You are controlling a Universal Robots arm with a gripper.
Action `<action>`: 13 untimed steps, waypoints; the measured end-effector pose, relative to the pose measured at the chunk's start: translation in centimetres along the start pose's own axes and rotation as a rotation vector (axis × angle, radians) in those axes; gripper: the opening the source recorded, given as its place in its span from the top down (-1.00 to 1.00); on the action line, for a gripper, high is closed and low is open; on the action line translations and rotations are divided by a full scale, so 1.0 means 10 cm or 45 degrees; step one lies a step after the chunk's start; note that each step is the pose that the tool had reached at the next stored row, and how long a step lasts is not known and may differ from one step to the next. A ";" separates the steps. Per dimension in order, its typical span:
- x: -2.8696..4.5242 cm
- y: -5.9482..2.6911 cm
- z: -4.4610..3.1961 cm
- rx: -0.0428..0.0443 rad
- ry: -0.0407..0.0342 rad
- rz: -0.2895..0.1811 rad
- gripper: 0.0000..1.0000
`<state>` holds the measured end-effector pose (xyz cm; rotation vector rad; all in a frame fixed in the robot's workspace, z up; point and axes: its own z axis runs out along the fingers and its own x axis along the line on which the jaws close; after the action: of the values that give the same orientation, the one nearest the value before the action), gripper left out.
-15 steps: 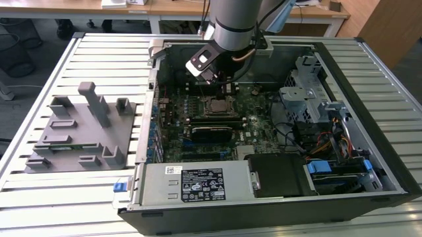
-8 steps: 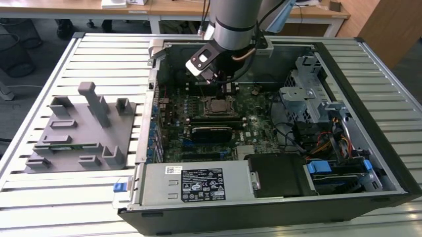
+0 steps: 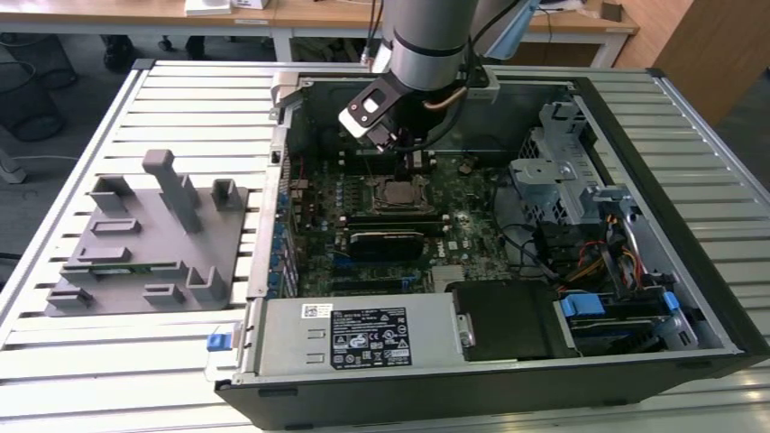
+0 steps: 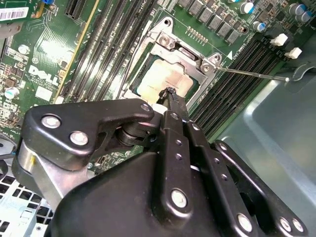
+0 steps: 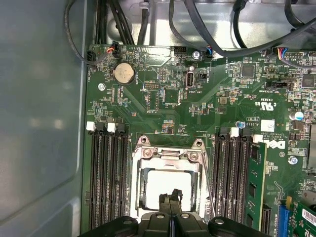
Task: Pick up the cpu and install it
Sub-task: 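Install the first cpu locking lever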
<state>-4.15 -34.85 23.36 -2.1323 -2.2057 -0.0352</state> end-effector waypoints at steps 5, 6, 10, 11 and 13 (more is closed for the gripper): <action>0.002 0.000 -0.020 0.000 0.0004 0.001 0.79; 0.002 -0.001 -0.024 0.000 0.0003 0.001 0.79; 0.003 -0.001 -0.038 0.000 0.0002 0.001 0.79; 0.003 -0.002 -0.043 0.000 0.0001 0.001 0.79; 0.004 -0.002 -0.051 0.000 0.0003 0.001 0.79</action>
<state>-4.14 -34.85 23.88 -2.1330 -2.2049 -0.0356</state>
